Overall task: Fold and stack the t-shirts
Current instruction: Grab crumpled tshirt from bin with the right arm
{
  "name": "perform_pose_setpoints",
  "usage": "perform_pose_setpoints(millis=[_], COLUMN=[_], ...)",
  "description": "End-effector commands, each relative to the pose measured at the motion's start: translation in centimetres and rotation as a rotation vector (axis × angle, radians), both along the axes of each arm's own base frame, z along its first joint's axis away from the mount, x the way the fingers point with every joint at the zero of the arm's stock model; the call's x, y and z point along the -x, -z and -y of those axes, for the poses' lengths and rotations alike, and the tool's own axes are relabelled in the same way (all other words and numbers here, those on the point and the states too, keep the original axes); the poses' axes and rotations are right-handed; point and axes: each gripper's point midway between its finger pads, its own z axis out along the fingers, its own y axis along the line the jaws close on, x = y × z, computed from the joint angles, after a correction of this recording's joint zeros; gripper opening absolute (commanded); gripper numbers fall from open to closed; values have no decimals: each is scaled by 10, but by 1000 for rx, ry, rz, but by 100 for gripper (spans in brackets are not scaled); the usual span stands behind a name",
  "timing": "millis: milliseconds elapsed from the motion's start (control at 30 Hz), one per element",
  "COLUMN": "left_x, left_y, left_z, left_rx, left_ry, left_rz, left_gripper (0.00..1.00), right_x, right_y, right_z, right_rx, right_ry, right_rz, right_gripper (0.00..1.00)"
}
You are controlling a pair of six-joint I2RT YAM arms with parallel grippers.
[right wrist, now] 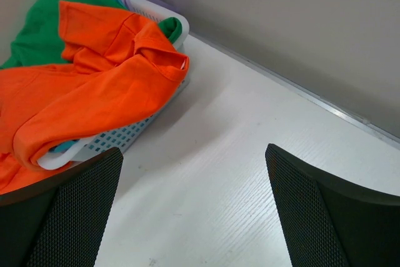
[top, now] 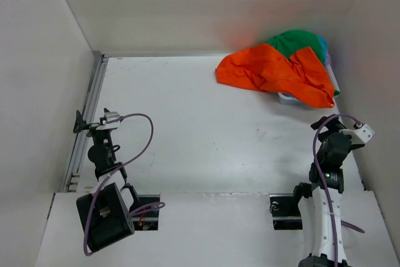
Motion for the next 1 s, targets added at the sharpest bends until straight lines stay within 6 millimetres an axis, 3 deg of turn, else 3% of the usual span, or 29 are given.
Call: perform_pose_setpoints(millis=[0,233,300,333,433,467,500,533,600,633,667,733,767,800,933,967], left_x=[21,21,22,23,28,27,16,0,-33,-57,-83,-112,-122,-135,-144,-143], left_y=[9,9,3,-13,-88,-92,-118,-130,-138,-136,-129,-116,-107,-91,-45,-36], left_z=[12,11,9,9,12,13,18,22,29,35,48,72,89,120,209,225], left_rx=[-22,-20,-31,-52,-73,-72,-61,-46,10,67,145,259,306,361,502,519], left_ry=[12,9,-4,-8,-36,-31,-17,-5,11,22,55,120,167,264,527,578], left_rz=[44,47,63,108,313,321,339,304,186,77,-53,-213,-290,-408,-698,-741], left_gripper=[100,100,100,100,100,100,100,100,100,100,100,100,100,100,100,100], right_x=[-4,-20,-31,-35,-58,-63,-72,-85,-104,-127,-136,-157,-166,-175,-211,-220], right_y=[-17,-45,-66,-75,-113,-118,-128,-141,-158,-172,-176,-180,-182,-183,-159,-145], right_z=[-4,-24,-33,-36,-53,-55,-59,-65,-75,-84,-88,-96,-97,-98,-105,-107], right_rx=[6,22,46,61,194,228,290,371,488,620,660,714,703,675,520,473], right_ry=[-20,-133,-180,-192,-246,-250,-250,-263,-284,-303,-306,-310,-306,-296,-350,-401], right_rz=[71,133,183,201,225,219,204,183,143,74,54,19,17,16,-100,-176], right_gripper=[100,100,100,100,100,100,100,100,100,100,100,100,100,100,100,100])
